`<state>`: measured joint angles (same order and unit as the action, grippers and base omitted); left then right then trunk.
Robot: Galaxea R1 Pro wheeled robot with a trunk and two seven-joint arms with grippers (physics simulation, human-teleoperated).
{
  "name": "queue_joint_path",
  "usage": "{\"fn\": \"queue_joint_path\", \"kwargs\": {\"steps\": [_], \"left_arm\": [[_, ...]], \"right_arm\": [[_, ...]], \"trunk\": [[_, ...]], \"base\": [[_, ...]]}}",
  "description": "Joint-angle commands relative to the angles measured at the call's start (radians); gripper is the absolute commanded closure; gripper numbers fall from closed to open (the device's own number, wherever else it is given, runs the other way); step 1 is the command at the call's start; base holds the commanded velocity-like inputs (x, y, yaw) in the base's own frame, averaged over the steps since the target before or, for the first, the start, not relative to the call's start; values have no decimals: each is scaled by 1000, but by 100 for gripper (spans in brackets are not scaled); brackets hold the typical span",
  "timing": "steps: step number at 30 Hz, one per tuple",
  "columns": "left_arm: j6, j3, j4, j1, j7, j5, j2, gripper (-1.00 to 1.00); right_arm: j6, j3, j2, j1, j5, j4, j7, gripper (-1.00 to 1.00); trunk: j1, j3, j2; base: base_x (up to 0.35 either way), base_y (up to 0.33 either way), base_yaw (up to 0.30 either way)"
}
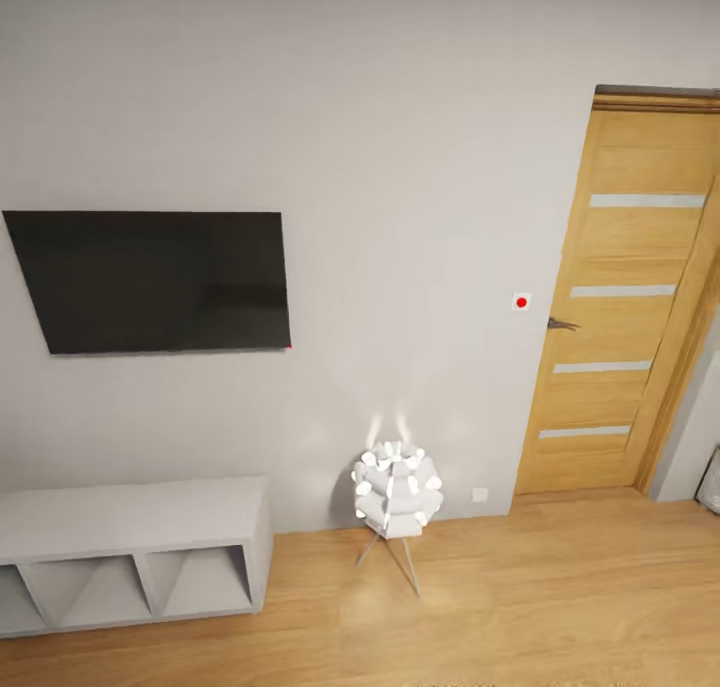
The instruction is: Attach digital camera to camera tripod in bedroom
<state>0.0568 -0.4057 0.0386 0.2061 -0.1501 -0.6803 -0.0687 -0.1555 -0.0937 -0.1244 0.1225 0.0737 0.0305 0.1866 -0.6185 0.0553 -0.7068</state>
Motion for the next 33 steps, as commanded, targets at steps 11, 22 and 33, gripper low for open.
{"fn": "queue_joint_path", "kwargs": {"steps": [11, 22, 33], "left_arm": [[5, -8, -2, 1, -5, -10, 0, 100], [5, -8, -2, 1, -5, -10, 0, 100], [5, -8, -2, 1, -5, -10, 0, 100]], "right_arm": [[-6, -8, -1, 2, 8, 3, 3, -100], [-6, -8, -1, 2, 8, 3, 3, -100], [-6, -8, -1, 2, 8, 3, 3, -100]], "trunk": [[0, 2, -1], [0, 2, -1], [0, 2, -1]], "base": [[1, 0, -287], [0, 0, -287], [0, 0, -286]]}}
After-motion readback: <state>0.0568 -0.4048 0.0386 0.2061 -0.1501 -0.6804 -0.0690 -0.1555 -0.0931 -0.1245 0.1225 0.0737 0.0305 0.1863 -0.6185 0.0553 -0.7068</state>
